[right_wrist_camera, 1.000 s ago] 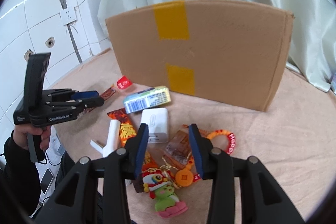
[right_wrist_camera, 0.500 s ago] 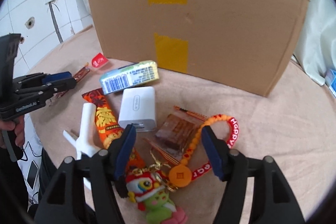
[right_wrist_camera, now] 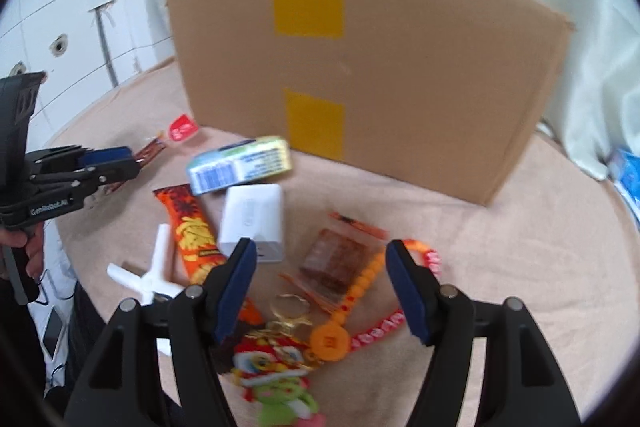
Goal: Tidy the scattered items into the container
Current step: 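Lift and adjust the sausage snack in the left tool while the right tool holds the jerky, then carry both snacks over the box and open both tools to drop them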
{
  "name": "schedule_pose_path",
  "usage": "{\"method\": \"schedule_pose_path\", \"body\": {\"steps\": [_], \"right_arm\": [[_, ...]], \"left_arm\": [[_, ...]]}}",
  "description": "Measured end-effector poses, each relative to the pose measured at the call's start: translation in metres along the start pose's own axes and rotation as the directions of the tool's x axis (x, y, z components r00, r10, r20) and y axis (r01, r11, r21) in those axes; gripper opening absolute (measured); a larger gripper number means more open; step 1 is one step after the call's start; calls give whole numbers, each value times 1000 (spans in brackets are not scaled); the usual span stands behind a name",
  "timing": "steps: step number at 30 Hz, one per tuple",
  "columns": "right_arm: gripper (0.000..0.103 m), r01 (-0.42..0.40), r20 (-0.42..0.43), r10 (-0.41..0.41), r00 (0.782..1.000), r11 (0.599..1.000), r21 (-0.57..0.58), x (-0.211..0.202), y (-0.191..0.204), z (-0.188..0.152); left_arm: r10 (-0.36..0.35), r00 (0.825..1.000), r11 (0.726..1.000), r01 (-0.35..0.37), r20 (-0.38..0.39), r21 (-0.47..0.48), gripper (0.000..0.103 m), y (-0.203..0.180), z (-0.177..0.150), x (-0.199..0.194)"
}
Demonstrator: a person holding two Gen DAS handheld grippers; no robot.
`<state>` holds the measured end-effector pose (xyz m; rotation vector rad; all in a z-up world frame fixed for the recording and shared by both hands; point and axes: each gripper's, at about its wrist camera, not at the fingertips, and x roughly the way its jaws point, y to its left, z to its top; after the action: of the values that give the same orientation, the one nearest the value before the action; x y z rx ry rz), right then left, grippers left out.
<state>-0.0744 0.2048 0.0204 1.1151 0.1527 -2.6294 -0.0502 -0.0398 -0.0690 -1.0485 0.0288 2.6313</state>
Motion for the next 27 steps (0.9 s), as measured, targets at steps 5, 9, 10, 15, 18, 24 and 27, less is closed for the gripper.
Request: {"method": "schedule_pose_path", "body": {"steps": [5, 9, 10, 15, 18, 24, 27], "right_arm": [[71, -26, -45, 28, 999, 999, 38, 14, 4, 5], [71, -38, -55, 42, 998, 997, 73, 15, -8, 0], [71, -39, -57, 44, 997, 996, 79, 15, -9, 0], [70, 12, -81, -8, 997, 999, 39, 24, -3, 4], [38, 38, -57, -37, 998, 999, 18, 22, -1, 2], [34, -5, -1, 6, 1000, 996, 89, 10, -16, -1], [34, -13, 54, 7, 999, 995, 101, -11, -19, 0]], "left_arm": [[4, 1000, 1000, -4, -3, 8, 31, 1, -1, -3], [-1, 1000, 1000, 1, 9, 8, 31, 1, 1, -5], [0, 1000, 1000, 0, 14, 4, 31, 1, 1, -5], [2, 1000, 1000, -2, 14, -4, 31, 3, 1, -3], [8, 1000, 1000, -8, 16, -6, 31, 5, 1, -4], [11, 1000, 1000, -11, 22, -7, 31, 5, 3, -6], [14, 999, 1000, -14, 38, -1, 31, 2, 7, -12]]}}
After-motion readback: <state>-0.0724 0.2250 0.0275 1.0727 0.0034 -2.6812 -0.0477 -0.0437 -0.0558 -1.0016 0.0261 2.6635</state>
